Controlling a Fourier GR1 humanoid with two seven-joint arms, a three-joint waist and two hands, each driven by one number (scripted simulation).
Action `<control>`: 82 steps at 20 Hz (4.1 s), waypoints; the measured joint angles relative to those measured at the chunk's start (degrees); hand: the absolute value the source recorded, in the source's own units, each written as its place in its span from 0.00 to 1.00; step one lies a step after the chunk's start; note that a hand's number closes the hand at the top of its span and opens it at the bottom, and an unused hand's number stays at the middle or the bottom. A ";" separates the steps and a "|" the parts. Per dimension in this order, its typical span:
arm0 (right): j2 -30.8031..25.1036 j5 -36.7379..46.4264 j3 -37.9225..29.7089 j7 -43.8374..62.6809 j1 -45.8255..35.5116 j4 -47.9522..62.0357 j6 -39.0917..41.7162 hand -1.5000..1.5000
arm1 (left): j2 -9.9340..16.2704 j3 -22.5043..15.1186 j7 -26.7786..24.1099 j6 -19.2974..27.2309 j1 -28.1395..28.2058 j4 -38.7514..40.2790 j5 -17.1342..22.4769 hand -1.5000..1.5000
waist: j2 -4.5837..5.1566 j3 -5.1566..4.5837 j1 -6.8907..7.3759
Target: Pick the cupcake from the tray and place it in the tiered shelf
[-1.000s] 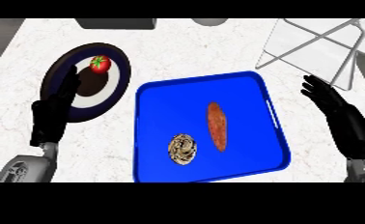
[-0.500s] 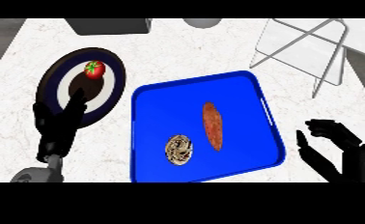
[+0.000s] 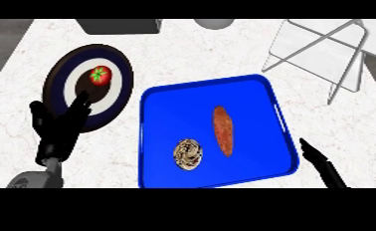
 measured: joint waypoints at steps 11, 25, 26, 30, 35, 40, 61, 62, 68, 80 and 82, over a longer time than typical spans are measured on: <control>0.89 18.11 11.73 37.44 -10.09 -13.64 10.86 0.00 | -0.96 -0.31 -0.47 -0.35 -0.01 -0.23 -1.01 0.50 | 0.21 -0.12 1.32; 21.14 35.24 15.94 56.98 -33.58 5.81 21.74 0.00 | -1.89 -0.71 1.71 0.14 -0.88 -0.54 -2.11 0.50 | 0.25 -0.01 1.71; 21.58 35.31 16.54 57.26 -34.31 7.65 21.87 0.00 | -1.79 -0.54 1.46 -0.07 -0.71 -0.50 -2.08 0.50 | 0.24 0.00 1.72; 22.48 35.19 18.06 58.86 -36.37 11.11 22.96 0.00 | -2.02 -0.38 1.48 -0.20 0.13 -1.35 -2.01 0.50 | 0.15 0.03 1.48; 22.79 36.00 19.39 59.89 -36.35 14.10 23.39 0.00 | -1.94 -0.25 2.03 -0.06 0.92 -2.38 -2.30 0.50 | 0.09 0.01 1.20; 22.86 36.79 19.10 60.25 -37.86 17.43 23.41 0.00 | -1.44 0.61 2.15 -0.97 0.53 -1.44 -1.90 0.50 | 0.12 0.02 1.04; 22.85 38.79 20.58 59.92 -40.82 31.14 17.42 0.00 | -2.44 1.05 1.95 -1.49 0.43 -1.22 -3.03 0.50 | 0.09 0.11 1.09; 22.88 39.05 20.43 59.49 -40.47 31.37 16.99 0.00 | -2.68 1.17 1.51 -1.60 0.49 -0.96 -2.98 0.50 | 0.08 0.14 1.01; 22.93 38.71 21.05 57.93 -41.33 34.99 13.85 0.00 | -2.55 1.65 1.43 -2.50 0.69 -1.11 -2.88 0.50 | 0.12 0.12 1.15; 22.33 30.28 25.16 53.92 -46.83 40.97 13.19 1.00 | -3.13 2.12 2.20 -2.59 -0.40 0.00 -3.87 0.50 | -0.70 -0.39 1.38; 22.41 29.04 25.98 53.50 -48.31 41.47 12.24 1.00 | -3.31 1.99 2.59 -2.55 -0.33 -0.47 -4.10 0.50 | -0.74 -0.38 1.44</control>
